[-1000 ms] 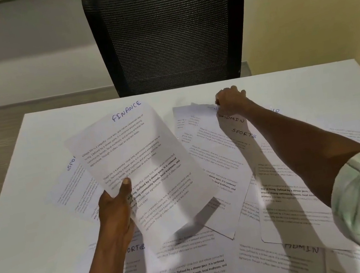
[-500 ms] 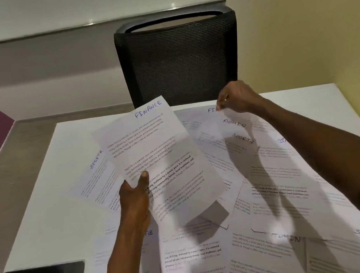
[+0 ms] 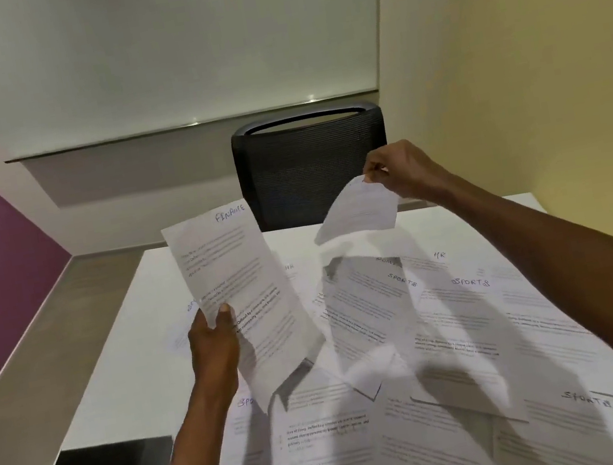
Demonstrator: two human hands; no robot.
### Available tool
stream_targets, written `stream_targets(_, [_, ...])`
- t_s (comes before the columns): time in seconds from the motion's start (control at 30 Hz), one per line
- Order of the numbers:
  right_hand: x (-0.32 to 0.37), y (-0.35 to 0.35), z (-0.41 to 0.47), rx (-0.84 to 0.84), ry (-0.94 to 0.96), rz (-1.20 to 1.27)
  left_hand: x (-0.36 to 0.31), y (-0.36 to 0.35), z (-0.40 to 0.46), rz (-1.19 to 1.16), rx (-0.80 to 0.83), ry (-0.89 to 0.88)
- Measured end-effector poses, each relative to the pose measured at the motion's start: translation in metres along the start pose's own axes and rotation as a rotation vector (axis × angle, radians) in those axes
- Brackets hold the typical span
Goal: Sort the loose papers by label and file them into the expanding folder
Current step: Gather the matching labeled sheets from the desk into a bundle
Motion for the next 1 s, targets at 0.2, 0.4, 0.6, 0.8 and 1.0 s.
stream_targets(0.2, [0.054, 0.059, -0.04, -0.031, 0.158, -0.067, -0.044, 0.023, -0.013, 0.009, -0.035, -0.073])
stream_targets(0.4, [0.114, 0.118, -0.086, 0.001, 0.283, -0.073, -0.079, 0.016, -0.031, -0.002, 0.073, -0.14])
stream_targets(0.6, [0.155, 0.16, -0.123, 0.095, 0.347, 0.047, -0.094, -0.006, -0.053, 0.016, 0.185, -0.124])
stream_targets(0.8, [0.157, 0.175, -0.135, 0.09, 0.283, 0.294, -0.084, -0.032, -0.081, -0.072, 0.39, 0.032])
stream_targets(1.0, [0.13, 0.145, -0.129, 0.031, 0.116, 0.347, -0.067, -0.062, -0.127, -0.225, 0.68, 0.204])
Point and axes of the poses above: each hand's wrist, its own z-axis towards the middle knuckle, its own y-axis out of the back of the hand, x = y × z, the point moved 10 cm from there along z, towards the middle knuckle, and after that the axes turned 5 degrees about x, right-handed, at the moved point
